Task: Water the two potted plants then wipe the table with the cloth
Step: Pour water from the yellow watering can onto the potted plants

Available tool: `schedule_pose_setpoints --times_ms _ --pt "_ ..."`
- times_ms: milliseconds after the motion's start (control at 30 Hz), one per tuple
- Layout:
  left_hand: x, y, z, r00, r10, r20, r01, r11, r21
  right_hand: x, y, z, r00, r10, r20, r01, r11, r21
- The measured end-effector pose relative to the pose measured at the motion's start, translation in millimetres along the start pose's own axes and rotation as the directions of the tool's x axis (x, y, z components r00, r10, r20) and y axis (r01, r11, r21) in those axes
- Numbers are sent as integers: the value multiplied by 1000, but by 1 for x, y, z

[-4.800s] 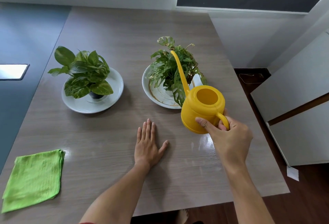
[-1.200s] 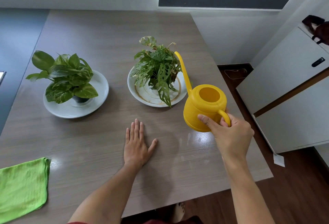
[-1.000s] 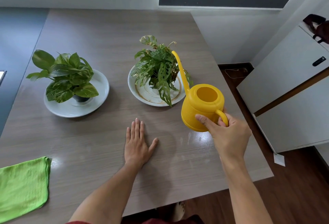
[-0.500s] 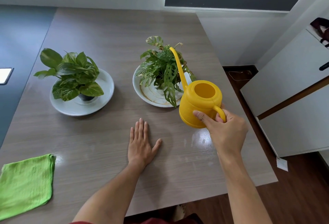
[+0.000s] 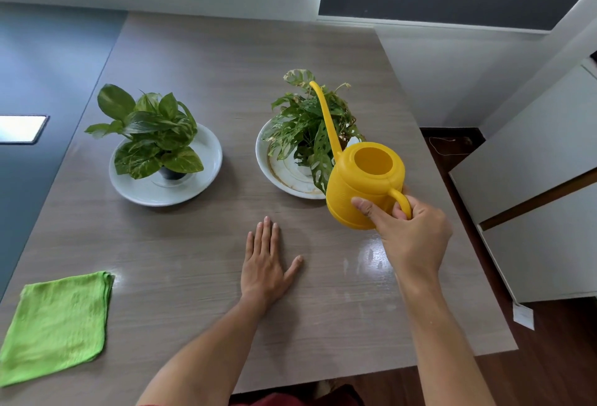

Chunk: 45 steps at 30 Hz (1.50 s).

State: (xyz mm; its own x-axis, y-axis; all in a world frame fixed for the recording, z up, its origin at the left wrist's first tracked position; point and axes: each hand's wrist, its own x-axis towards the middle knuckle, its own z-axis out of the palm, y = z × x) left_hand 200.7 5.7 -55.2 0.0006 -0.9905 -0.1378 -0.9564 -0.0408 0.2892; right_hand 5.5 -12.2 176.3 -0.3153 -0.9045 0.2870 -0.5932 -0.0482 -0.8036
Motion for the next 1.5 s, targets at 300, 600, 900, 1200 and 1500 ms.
schedule_pose_setpoints --times_ms 300,600,900,1200,1500 --pt "-3 -8 -20 999 -35 -42 24 971 -239 4 -3 15 998 0 62 -3 998 56" --pt "-35 -46 -44 945 -305 -121 268 931 -249 7 -13 36 991 -7 133 -11 991 134" --pt "-74 -68 -63 864 -472 -176 412 863 -291 4 -36 58 971 -28 236 -24 976 216" --pt "-75 -113 -80 836 -497 -234 419 853 -312 -12 -58 99 966 -56 253 8 982 187" --pt "-61 -177 -79 877 -443 -185 393 884 -253 -48 -80 138 963 47 264 -88 986 145"
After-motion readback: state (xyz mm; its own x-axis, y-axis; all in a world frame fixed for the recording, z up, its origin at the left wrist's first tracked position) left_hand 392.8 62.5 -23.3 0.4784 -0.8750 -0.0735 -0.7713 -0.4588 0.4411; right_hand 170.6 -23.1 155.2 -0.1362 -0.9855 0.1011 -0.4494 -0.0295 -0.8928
